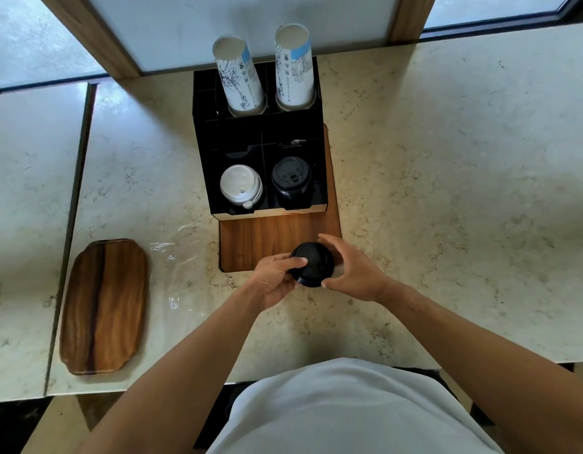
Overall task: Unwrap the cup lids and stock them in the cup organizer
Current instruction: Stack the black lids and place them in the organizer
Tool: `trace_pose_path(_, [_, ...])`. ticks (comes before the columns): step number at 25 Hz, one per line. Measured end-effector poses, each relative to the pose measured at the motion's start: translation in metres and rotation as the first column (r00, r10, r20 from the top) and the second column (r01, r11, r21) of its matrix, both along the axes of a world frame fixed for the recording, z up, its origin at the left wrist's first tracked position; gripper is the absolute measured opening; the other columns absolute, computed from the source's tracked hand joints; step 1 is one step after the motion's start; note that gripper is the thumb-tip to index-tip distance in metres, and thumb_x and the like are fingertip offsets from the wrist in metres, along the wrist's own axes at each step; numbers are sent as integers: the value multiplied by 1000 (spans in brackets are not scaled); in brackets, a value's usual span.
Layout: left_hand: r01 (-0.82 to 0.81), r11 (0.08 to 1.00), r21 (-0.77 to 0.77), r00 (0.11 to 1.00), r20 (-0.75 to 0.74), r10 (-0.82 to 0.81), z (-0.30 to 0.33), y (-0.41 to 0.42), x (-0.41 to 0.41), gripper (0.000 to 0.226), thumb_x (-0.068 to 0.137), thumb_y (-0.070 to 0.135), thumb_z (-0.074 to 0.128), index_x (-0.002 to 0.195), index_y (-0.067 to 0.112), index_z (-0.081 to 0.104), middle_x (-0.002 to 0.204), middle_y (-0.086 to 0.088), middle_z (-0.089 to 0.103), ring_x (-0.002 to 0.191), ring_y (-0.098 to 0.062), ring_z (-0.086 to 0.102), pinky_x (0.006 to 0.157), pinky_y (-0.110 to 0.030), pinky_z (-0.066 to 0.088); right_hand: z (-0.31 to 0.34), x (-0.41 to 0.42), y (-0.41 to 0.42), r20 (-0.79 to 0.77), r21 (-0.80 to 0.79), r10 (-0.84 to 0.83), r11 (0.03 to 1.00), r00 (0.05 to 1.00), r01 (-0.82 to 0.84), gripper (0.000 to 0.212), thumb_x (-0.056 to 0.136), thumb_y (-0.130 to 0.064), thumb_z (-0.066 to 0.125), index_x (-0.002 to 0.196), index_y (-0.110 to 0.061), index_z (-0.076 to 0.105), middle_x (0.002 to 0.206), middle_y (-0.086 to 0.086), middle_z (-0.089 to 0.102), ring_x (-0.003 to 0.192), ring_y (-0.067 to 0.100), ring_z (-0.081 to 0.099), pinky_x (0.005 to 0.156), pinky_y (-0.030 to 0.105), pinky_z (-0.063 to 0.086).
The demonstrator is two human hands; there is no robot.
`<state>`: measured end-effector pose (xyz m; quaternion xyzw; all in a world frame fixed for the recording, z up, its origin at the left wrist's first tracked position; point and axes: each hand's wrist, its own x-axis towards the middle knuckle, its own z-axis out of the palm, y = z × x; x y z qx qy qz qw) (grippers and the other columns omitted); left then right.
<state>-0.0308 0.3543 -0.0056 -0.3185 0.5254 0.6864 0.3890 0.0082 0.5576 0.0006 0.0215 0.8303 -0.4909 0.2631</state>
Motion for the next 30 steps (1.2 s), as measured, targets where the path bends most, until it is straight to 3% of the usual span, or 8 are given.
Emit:
trace_pose_path(2, [-25, 999, 27, 1000, 2, 25, 3, -2, -1, 35, 81, -4, 77, 115, -4, 69, 108, -23, 76, 94, -32, 76, 73, -33, 62, 2, -2, 0, 135, -144, -117, 980, 984, 137, 87, 79, -10, 78, 154, -21, 36, 146, -1, 51, 130, 13, 54, 105, 22, 47])
trace_pose_path(4, [-16, 997, 69, 1000, -10, 17, 7, -6, 0, 36, 82, -4, 76, 117, -4, 68, 110, -23, 75, 93, -31, 76, 71, -32, 61, 5, -4, -2, 322, -311, -254, 882, 912, 355, 62, 88, -12, 71, 146, -17, 48, 139, 6, 59, 123, 20, 63, 105, 39, 54])
trace_pose_path(6, [16, 995, 95, 999, -33, -13, 10, -8, 0, 37, 82, -1, 77, 118, -3, 69, 112, -23, 74, 95, -31, 75, 73, -33, 62, 8, -8, -4, 406, -365, -316, 804, 858, 469, 43, 96, -18, 65, 138, -13, 56, 132, 10, 65, 118, 23, 67, 102, 45, 56])
trace_pose_path(10, [51, 997, 65, 997, -68, -47, 18, -14, -2, 50, 72, 13, 85, 117, -2, 70, 112, -23, 74, 102, -33, 73, 87, -38, 61, 13, -14, -6, 314, -273, -361, 852, 878, 447, 36, 98, -26, 66, 132, -14, 60, 123, 6, 70, 109, 19, 71, 91, 36, 62])
trace_pose_path(13, [1, 999, 39, 996, -93, 3, 24, -17, -4, 46, 73, 15, 85, 113, -3, 71, 108, -21, 76, 100, -32, 75, 82, -36, 64, 20, -20, -6, 322, -265, -393, 836, 861, 480, 37, 96, -27, 70, 129, -12, 63, 115, 5, 76, 101, 16, 75, 80, 26, 62])
trace_pose_path(19, [-6, 1000, -31, 984, -176, 1, 41, -25, -19, 29, 82, -5, 77, 110, -2, 72, 103, -16, 78, 95, -31, 76, 78, -36, 63, 31, -32, -12, 354, -279, -408, 813, 841, 512, 33, 95, -23, 71, 125, -10, 65, 117, 10, 75, 107, 24, 74, 96, 39, 59])
trace_pose_path(24, [-27, 984, -176, 950, -310, -29, 65, -22, -54, 21, 82, 3, 80, 103, 3, 75, 98, -11, 80, 88, -24, 78, 70, -27, 62, 57, -69, -16, 264, -267, -460, 810, 848, 522, 23, 95, -21, 71, 117, -16, 71, 115, 9, 76, 106, 22, 73, 94, 37, 60])
trace_pose_path(30, [-176, 936, -305, 889, -457, 18, 79, -10, -98, 15, 79, 13, 87, 86, 17, 75, 69, 9, 74, 70, -3, 75, 58, -15, 55, 87, -120, -22, 65, -143, -541, 826, 838, 545, 27, 92, -18, 76, 115, -5, 73, 119, 15, 74, 104, 30, 74, 92, 46, 62])
